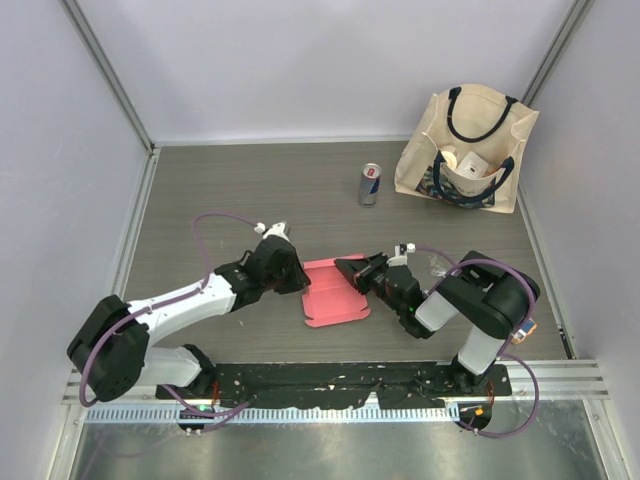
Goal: Fold the paper box
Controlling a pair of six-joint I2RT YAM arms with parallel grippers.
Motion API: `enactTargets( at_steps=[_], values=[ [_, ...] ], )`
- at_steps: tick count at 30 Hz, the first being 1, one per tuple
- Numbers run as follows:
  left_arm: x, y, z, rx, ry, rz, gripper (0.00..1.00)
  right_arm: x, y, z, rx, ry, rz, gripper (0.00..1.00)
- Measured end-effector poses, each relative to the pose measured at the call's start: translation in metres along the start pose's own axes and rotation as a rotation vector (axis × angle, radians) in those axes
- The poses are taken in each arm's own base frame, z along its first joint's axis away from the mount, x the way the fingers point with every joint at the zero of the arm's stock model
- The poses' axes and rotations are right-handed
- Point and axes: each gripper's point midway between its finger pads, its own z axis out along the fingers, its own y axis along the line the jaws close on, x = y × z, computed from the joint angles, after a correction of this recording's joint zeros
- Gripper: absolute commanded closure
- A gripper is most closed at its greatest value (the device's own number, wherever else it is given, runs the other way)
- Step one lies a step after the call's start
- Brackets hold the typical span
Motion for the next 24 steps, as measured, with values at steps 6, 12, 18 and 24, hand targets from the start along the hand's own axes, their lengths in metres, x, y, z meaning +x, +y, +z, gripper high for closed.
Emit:
enactTargets(
  at_steps=[6,12,18,24],
  values=[
    [0.002,-0.006,0.002,0.009,-0.012,0.005,0.68,0.002,0.000,-0.001,-0.004,-0.001,-0.007,0.98],
    [0.009,0.002,0.003,0.013,-0.042,0.010,0.61,0.005,0.000,-0.005,-0.012,0.009,-0.019,0.98],
    [0.022,0.023,-0.005,0.004,-0.052,0.016,0.56,0.007,-0.001,-0.010,-0.019,0.016,-0.046,0.98],
    [0.011,0.019,-0.038,0.109,-0.161,0.040,0.60,0.007,-0.001,-0.013,-0.026,0.019,-0.064,0.98]
  ],
)
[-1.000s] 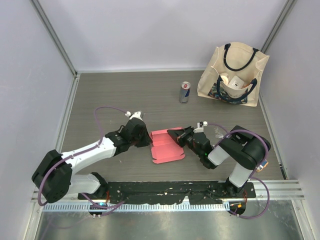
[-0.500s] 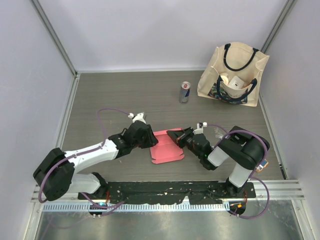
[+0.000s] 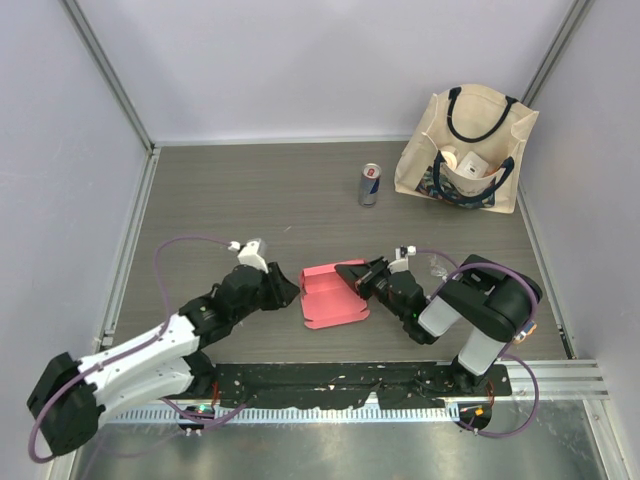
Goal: Fold the paper box
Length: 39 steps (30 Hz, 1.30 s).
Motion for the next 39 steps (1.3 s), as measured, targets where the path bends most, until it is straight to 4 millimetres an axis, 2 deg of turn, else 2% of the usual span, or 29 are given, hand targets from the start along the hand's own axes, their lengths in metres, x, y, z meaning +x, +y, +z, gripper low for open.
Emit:
enactTargets(
  at_steps=[4,7,12,16,23,29,39],
  values=[
    [-0.023,-0.002,-0.021,0.024,-0.114,0.003,0.57,0.000,0.000,-0.001,-0.002,0.002,-0.006,0.98],
    [-0.024,0.012,-0.024,-0.041,-0.127,0.015,0.53,0.000,0.001,-0.002,-0.002,0.003,-0.007,0.98],
    [-0.013,0.031,-0.010,-0.178,-0.043,0.080,0.47,0.000,0.001,-0.003,-0.001,0.003,-0.010,0.98],
    [-0.005,0.036,0.005,-0.224,0.034,0.160,0.45,0.000,0.001,-0.003,-0.001,0.003,-0.010,0.98],
    [-0.008,0.023,0.024,-0.207,0.087,0.266,0.46,0.000,0.001,-0.003,-0.001,0.003,-0.009,0.98],
    [-0.012,0.005,0.028,-0.124,0.071,0.322,0.50,0.000,0.001,-0.003,-0.001,0.003,-0.009,0.98],
    [-0.008,-0.006,0.034,-0.115,0.037,0.390,0.52,0.000,0.001,-0.002,0.000,0.003,0.000,0.98]
  ],
)
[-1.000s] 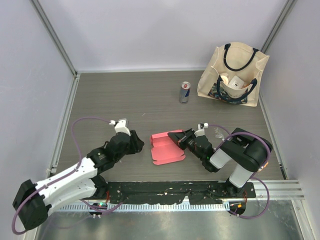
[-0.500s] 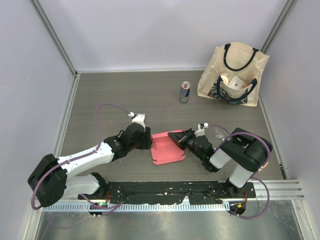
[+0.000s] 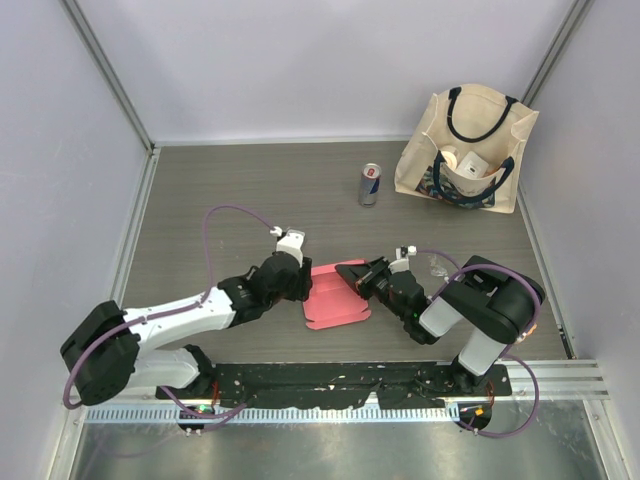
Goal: Fold the paper box
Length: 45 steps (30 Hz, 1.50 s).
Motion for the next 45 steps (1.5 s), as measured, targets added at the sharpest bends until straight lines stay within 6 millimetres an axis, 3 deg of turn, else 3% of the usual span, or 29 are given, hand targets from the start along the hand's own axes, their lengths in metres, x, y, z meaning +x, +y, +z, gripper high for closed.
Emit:
enactTargets(
  at_steps=[4,15,18,22,30,37,43,45],
  values=[
    [-0.003,-0.004,0.002,-0.030,-0.043,0.023,0.52,0.000,0.000,0.000,0.002,0.000,0.008,0.98],
    [-0.006,0.000,0.015,-0.125,-0.134,0.031,0.67,0.002,-0.001,0.006,-0.003,0.006,0.069,0.98],
    [-0.005,0.001,0.017,-0.156,-0.153,0.026,0.76,0.002,0.000,0.007,-0.010,0.007,0.084,0.98],
    [-0.006,0.003,0.020,-0.247,-0.189,0.003,1.00,0.002,0.000,0.007,-0.011,0.002,0.094,0.98],
    [-0.011,0.007,0.029,-0.548,-0.253,-0.098,1.00,-0.004,-0.001,0.009,-0.007,-0.043,0.103,0.99],
    [-0.009,0.007,0.027,-0.604,-0.295,-0.172,1.00,0.000,0.001,0.005,-0.008,-0.051,0.100,0.98],
    [-0.005,0.008,0.026,-0.566,-0.291,-0.171,0.73,0.000,0.001,0.004,-0.006,-0.055,0.095,0.99],
    [0.003,0.012,0.024,-0.528,-0.274,-0.180,0.72,0.004,0.000,0.002,-0.005,-0.039,0.092,0.98]
  ],
)
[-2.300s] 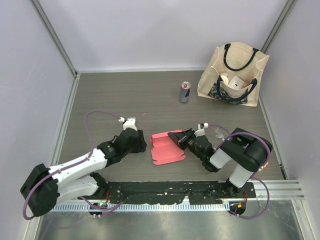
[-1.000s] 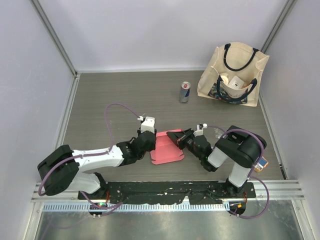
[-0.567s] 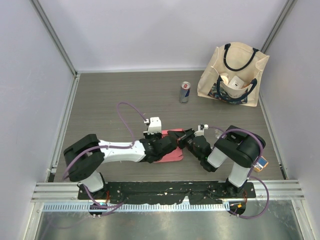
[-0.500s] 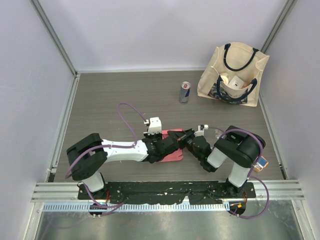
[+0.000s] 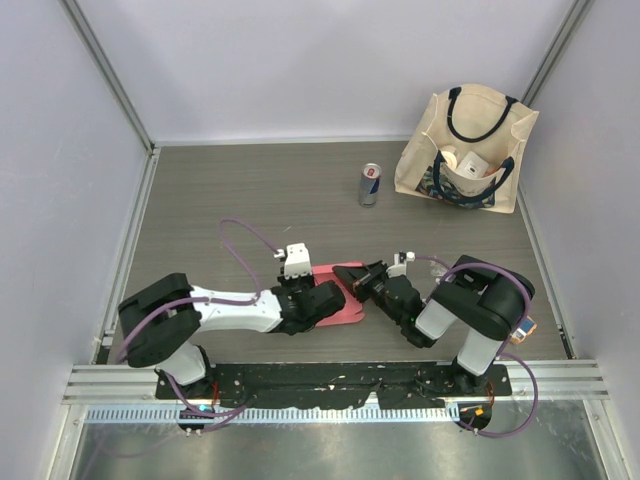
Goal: Fold the paper box
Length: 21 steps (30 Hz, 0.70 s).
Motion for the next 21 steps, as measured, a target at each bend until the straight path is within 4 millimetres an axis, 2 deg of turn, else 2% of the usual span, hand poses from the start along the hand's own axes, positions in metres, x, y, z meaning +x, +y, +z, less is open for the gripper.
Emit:
enactTargets(
  at_steps=[3,6,10,13,14,18,21],
  values=[
    [0.008,0.009,-0.003,0.044,0.022,-0.003,0.72,0.005,0.001,-0.002,-0.004,0.018,-0.001,0.99],
    [0.010,0.008,-0.002,0.049,0.029,0.019,0.71,0.006,0.000,-0.003,-0.003,0.025,-0.001,0.98],
    [0.016,0.006,0.004,0.031,0.035,0.058,0.64,0.007,0.000,-0.003,-0.005,0.030,0.001,0.99],
    [0.023,0.009,0.008,0.015,0.040,0.089,0.65,0.007,0.000,-0.003,-0.008,0.033,0.004,0.99],
    [0.025,0.009,0.009,0.011,0.039,0.096,0.68,0.007,0.000,-0.003,-0.008,0.033,0.004,0.99],
    [0.024,0.005,0.014,-0.014,0.020,0.104,0.90,0.007,0.000,-0.004,-0.010,0.033,0.005,0.99],
    [0.022,0.001,0.018,-0.052,0.006,0.077,1.00,0.005,0.000,-0.003,-0.011,0.021,0.006,0.99]
  ],
)
